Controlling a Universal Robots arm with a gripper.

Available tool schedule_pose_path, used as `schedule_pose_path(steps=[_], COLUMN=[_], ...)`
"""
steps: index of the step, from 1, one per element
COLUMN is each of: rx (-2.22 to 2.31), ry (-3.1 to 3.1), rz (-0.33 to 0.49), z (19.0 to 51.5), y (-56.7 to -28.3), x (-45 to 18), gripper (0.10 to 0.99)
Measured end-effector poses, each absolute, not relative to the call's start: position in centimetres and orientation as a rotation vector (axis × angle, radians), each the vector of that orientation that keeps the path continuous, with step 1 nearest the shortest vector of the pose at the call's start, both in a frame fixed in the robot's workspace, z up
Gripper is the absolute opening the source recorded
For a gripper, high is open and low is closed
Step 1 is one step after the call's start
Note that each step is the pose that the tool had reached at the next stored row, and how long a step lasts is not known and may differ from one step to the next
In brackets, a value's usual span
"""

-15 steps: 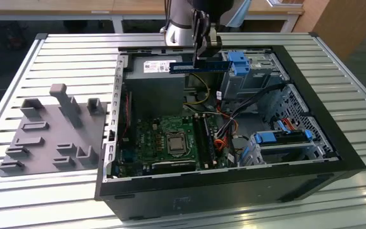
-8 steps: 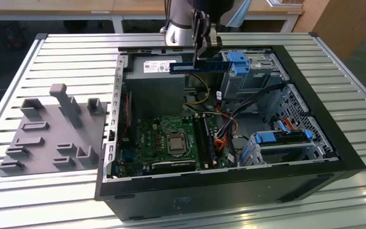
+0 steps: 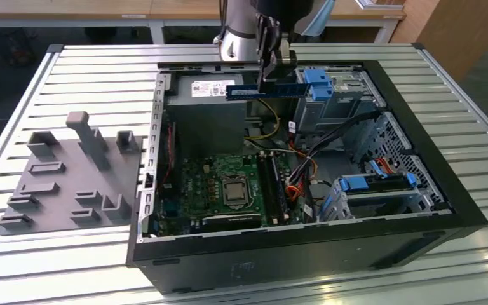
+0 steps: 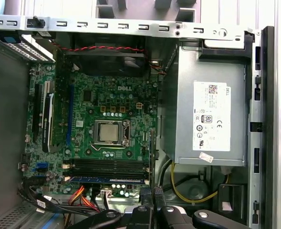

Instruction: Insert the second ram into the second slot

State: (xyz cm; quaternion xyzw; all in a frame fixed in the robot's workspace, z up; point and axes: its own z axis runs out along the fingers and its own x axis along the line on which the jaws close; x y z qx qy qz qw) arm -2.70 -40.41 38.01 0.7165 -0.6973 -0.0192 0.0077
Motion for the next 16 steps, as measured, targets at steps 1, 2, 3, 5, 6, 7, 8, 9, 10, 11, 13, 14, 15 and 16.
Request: schedule_pose_path(steps=[1, 2, 3, 5, 6, 7, 8, 9, 10, 11, 13, 14, 15, 16], rx=[2.24, 2.24, 2.24, 2.24, 2.24, 2.24, 2.24, 2.24, 2.24, 2.24, 2.24, 2.24, 2.24, 2.24], ry=[-2.18, -2.18, -2.18, -2.18, -2.18, -2.18, -2.18, -2.18, -2.18, -2.18, -2.18, -2.18, -2.18, -2.18], rz=[-0.06, -0.06, -0.06, -0.06, -0.06, -0.06, -0.06, -0.06, -0.06, -0.06, -0.06, -0.06, -0.06, -0.06], z=[38.01, 38.01, 38.01, 38.02, 38.02, 38.01, 38.01, 38.02, 38.01, 38.01, 38.01, 38.01, 38.01, 38.02], y=[-40.43, -40.45, -40.47, -40.5, -40.52, -40.55, -40.58, -40.6, -40.63, -40.65, -40.7, -40.72, -40.73, -40.75], x=[-2.7, -2.7, -2.7, -2.7, -2.7, -2.7, -2.7, -2.7, -2.7, -2.7, -2.7, -2.7, -2.7, -2.7], gripper=[0.133, 0.133, 0.133, 0.133, 0.133, 0.133, 0.133, 0.133, 0.133, 0.133, 0.133, 0.133, 0.133, 0.133])
